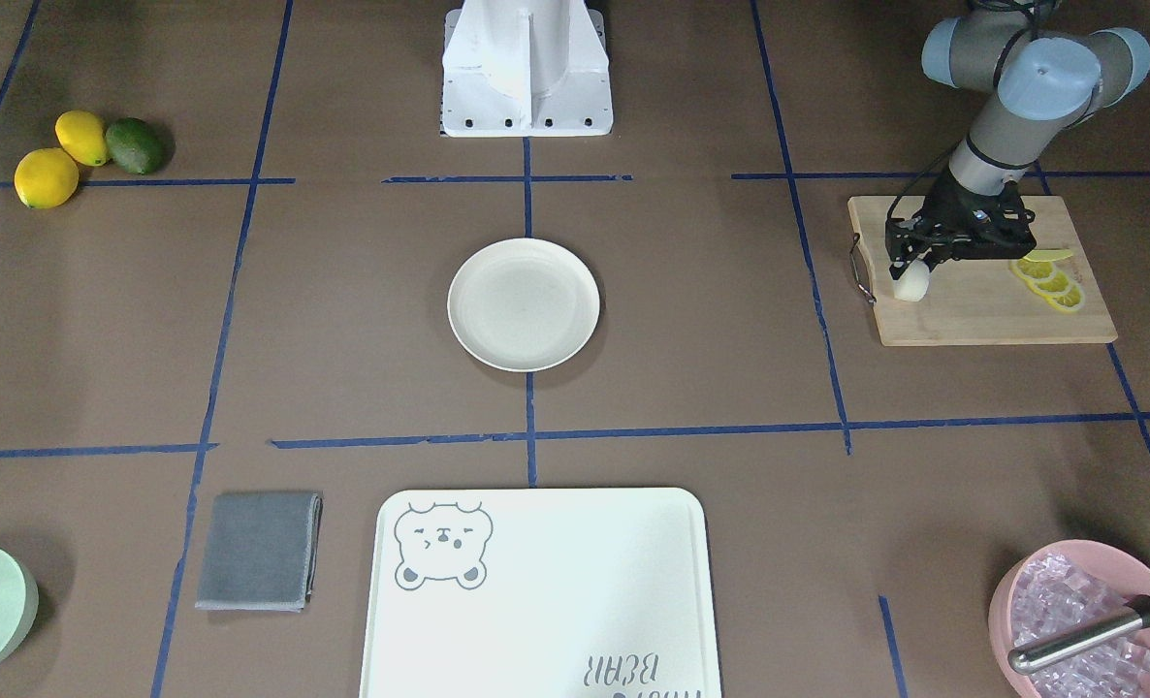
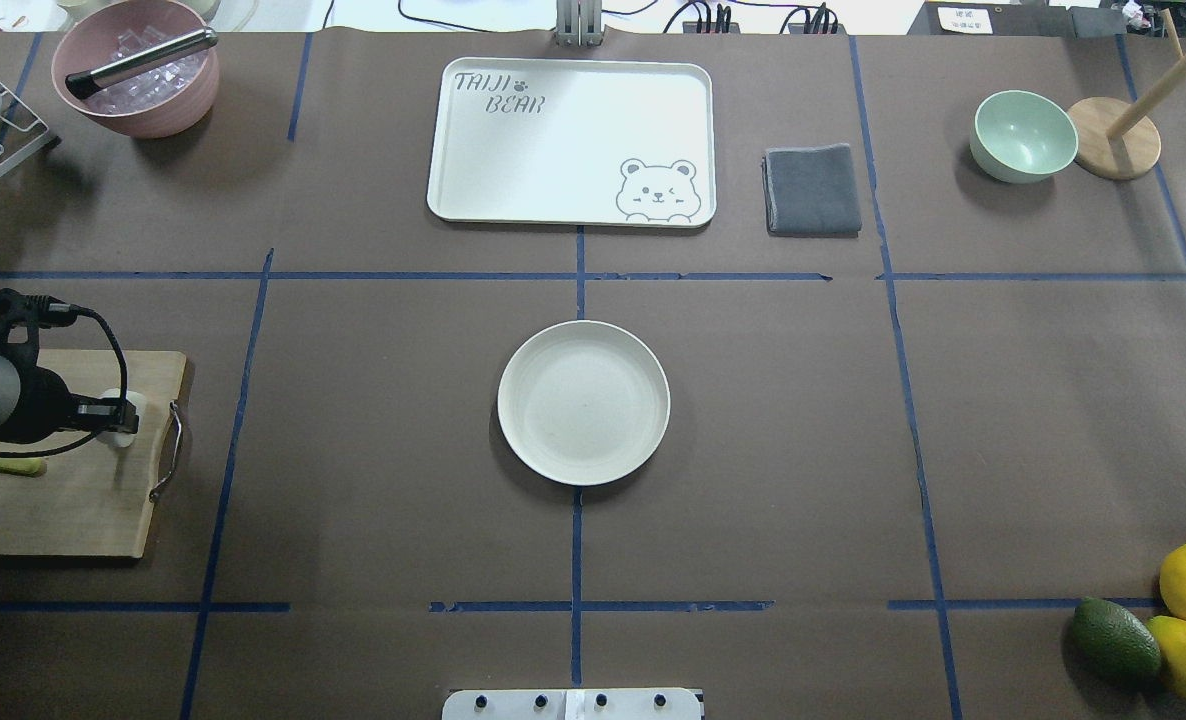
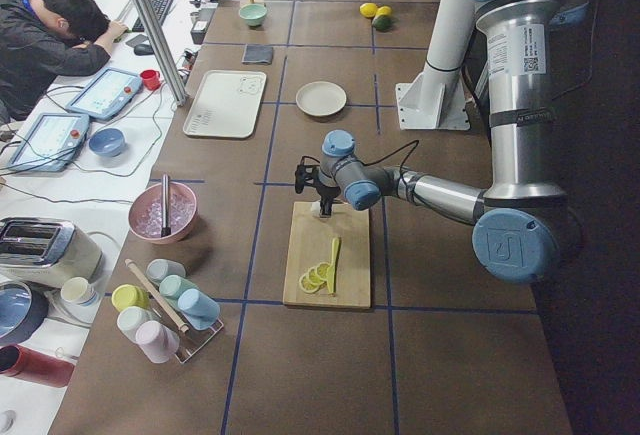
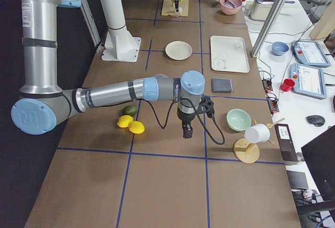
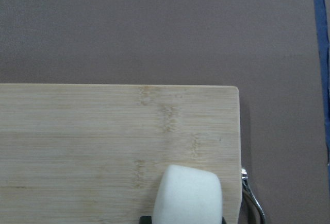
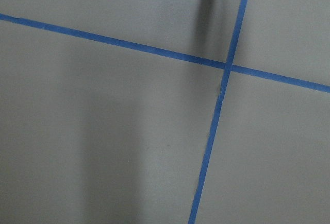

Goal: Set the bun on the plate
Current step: 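Reach the left gripper to the white bun on the cutting board and grasp it, then carry the bun with the left gripper over the white plate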

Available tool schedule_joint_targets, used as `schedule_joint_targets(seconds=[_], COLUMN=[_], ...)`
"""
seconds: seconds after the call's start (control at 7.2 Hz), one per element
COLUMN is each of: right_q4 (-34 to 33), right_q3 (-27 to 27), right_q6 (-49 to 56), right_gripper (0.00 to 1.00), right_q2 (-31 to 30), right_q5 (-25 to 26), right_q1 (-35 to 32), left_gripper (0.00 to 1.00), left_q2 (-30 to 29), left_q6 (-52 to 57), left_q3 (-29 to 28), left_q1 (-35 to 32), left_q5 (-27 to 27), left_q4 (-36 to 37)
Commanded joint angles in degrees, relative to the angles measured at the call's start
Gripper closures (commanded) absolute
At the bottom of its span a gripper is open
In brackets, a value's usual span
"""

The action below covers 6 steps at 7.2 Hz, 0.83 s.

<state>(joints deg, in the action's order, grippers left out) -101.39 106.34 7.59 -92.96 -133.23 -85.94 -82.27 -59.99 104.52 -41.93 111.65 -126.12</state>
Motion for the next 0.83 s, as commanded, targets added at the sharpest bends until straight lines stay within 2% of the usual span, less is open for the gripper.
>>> schedule_joint_targets(seconds=[0.0,0.14,0.28,0.42,0.69], right_q4=[0.05,0.05,-0.04,0.14,0.23], right_q3=[-0.08,-0.08,-0.17,0.0,-0.08], right_q6=[-0.2,-0.21,-2.12,-7.71,-8.03], right_gripper=[0.0,0.0,0.0,0.0,0.0], right_q2=[0.06,0.15,0.06,0.15,0.24], right_q5=[-0.01,-0.01,-0.01,0.08,0.16], right_q1=[-0.01,-0.01,-0.1,-0.19,-0.28], left_gripper=[0.67,0.68,0.68,0.68,0.68], left_q2=[0.09,-0.08,-0.95,-4.88,-20.22], left_q6=[0.31,0.4,0.49,0.4,-4.57], left_q3=[1.9,4.87,9.6,13.91,14.74], left_q1=[-0.6,-0.69,-0.43,-0.25,1.92], left_q5=[0.41,0.5,0.5,0.41,0.15], left_q4=[0.26,3.92,11.53,20.74,37.11])
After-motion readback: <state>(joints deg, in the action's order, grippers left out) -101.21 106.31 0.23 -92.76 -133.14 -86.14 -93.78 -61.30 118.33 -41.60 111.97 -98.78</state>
